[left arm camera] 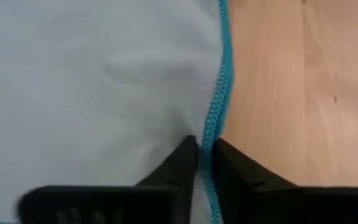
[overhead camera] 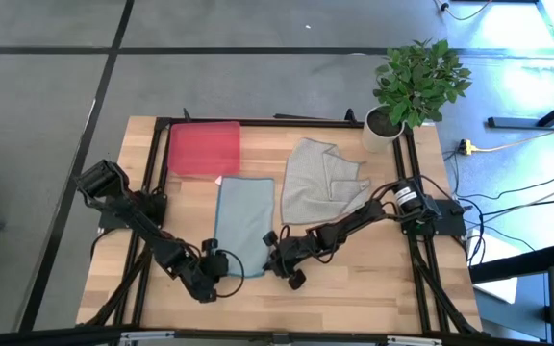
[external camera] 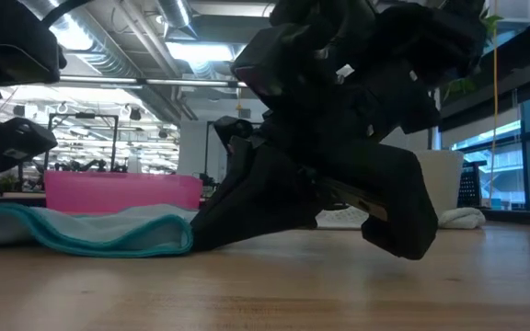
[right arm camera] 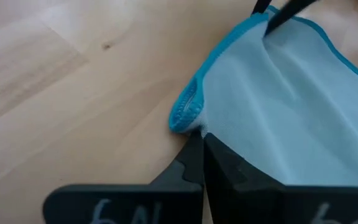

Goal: Roll microfiber towels into tight, uniform cylinder then place into a basket
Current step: Fold the blue towel, then roll the blue towel

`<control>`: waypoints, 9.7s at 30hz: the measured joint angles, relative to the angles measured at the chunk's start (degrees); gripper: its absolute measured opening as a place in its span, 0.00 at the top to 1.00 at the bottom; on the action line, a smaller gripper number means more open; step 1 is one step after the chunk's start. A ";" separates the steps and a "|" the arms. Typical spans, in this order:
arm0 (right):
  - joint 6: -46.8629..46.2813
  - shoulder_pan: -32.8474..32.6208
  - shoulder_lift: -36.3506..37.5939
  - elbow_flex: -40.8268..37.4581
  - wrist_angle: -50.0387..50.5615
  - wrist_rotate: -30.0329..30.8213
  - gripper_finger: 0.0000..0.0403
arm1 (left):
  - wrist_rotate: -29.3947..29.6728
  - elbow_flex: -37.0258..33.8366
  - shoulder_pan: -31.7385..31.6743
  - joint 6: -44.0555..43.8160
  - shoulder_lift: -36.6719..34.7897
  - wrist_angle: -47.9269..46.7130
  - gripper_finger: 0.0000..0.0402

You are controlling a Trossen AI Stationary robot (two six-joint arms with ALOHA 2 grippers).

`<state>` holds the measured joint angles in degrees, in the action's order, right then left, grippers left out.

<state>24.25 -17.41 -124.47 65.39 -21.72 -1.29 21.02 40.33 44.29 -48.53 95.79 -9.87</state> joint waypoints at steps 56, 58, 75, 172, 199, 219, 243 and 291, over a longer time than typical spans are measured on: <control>-20.63 -0.69 12.03 8.96 26.65 8.78 1.00 | -5.10 23.35 -4.06 -10.91 0.24 -40.89 1.00; -20.59 0.14 12.03 8.98 26.71 10.25 1.00 | -4.14 23.35 -4.81 -10.89 0.24 -42.82 1.00; -14.76 7.08 12.05 9.05 27.97 18.20 1.00 | 0.66 23.35 -13.40 -3.39 0.22 -51.42 1.00; -13.68 11.35 11.28 9.13 27.43 3.12 0.64 | 2.87 23.30 -21.84 -12.44 0.20 -54.42 0.79; -8.74 8.39 7.79 9.03 26.47 3.14 0.64 | -5.94 9.23 -11.07 -15.05 -0.04 -26.27 0.79; -1.25 1.83 7.79 9.05 21.92 -5.96 0.63 | -8.95 10.76 -5.51 -5.91 0.32 -27.39 0.79; -1.09 1.44 5.55 9.14 21.09 -2.20 0.64 | -12.17 16.00 -1.48 2.25 0.31 -33.74 0.79; 1.02 2.34 -0.36 9.16 15.92 -0.05 0.64 | -4.62 16.09 3.50 -2.45 7.17 -33.97 0.79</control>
<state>25.27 -15.07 -124.84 74.54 -5.80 -1.34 16.40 56.42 47.80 -50.98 102.96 -43.83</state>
